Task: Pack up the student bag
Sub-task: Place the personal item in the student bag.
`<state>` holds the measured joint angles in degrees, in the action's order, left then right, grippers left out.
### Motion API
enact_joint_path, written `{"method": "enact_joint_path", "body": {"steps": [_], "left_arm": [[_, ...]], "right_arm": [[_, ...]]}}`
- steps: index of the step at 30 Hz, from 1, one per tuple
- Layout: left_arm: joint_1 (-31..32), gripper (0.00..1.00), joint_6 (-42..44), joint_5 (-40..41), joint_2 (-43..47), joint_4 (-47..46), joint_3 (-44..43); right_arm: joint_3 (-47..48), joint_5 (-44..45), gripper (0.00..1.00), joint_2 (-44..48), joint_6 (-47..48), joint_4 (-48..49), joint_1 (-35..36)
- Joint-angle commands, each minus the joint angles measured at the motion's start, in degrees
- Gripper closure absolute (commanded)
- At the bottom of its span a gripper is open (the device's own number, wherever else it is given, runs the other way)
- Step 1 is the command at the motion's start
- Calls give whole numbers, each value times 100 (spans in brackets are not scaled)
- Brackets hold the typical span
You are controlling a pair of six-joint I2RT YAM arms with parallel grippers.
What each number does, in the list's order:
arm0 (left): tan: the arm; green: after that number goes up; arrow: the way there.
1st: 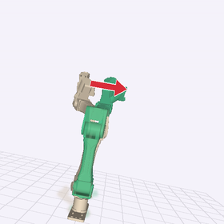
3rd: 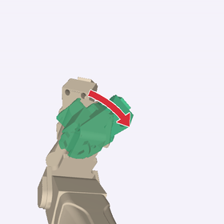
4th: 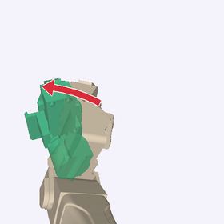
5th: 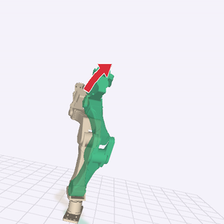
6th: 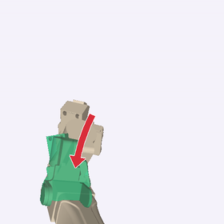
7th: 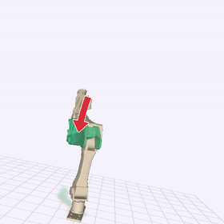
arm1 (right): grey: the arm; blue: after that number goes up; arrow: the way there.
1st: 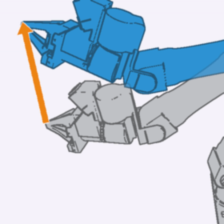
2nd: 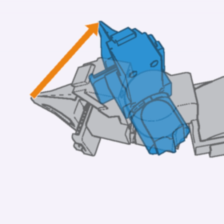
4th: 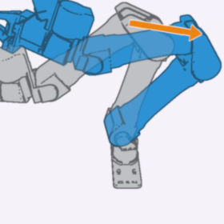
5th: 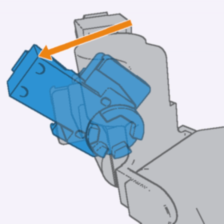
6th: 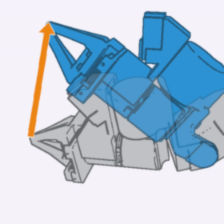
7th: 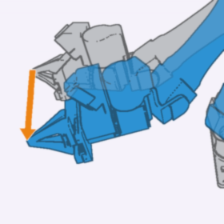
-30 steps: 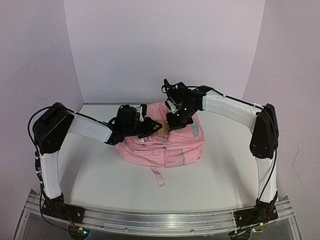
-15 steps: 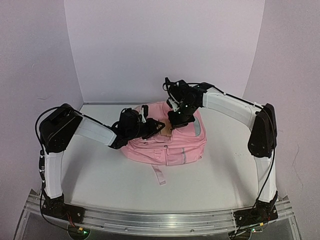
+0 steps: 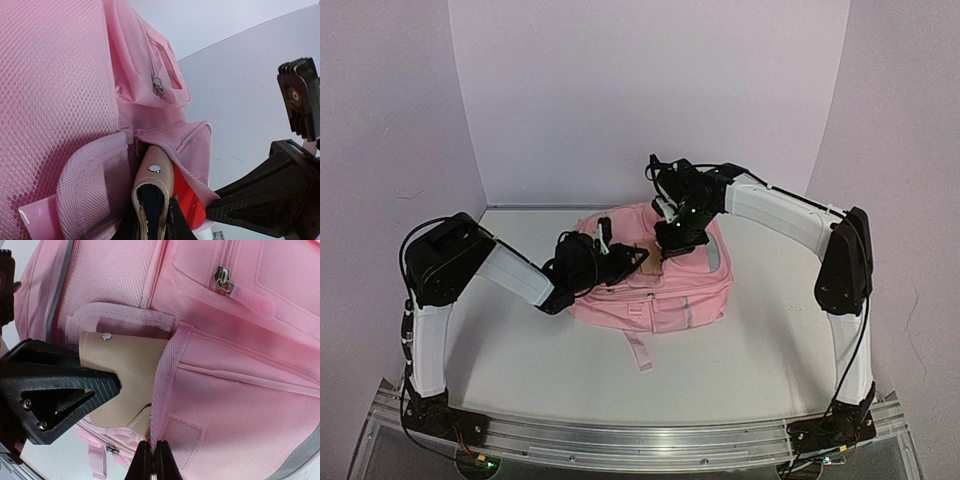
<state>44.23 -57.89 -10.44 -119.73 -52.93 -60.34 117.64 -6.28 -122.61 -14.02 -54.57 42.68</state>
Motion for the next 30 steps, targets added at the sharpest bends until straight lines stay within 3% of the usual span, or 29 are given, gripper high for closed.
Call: {"method": "enact_joint_path", "body": {"steps": [1,6,8,12,15,17,19,22,26,30], "left_arm": [[596,100,1778,941,276,2111,-969],[659,100,2154,1334,425,1822,-642],[609,100,1915,1397,483,1610,-390],[335,100,836,293,227,520,-177],[340,100,310,-242,-122,566,-533],[340,97,-12,-385,-232,546,-559],[340,85,-123,-169,-98,630,-397],[340,70,-97,386,333,1277,-117],[366,64,-13,1282,805,3029,-306],[376,58,-20,1751,1095,3880,-368]], "right_arm": [[347,-1605,100,95,-135,199,465],[421,-1833,100,122,-160,206,460],[432,-1908,100,137,-172,215,456],[446,-1752,100,106,-146,227,457],[473,-1568,100,71,-101,227,453],[457,-1552,100,78,-84,227,454],[410,-1526,100,98,-86,227,453],[307,-1500,100,149,-62,248,458],[216,-1442,100,176,-48,286,456],[165,-1397,100,171,-79,313,451]]}}
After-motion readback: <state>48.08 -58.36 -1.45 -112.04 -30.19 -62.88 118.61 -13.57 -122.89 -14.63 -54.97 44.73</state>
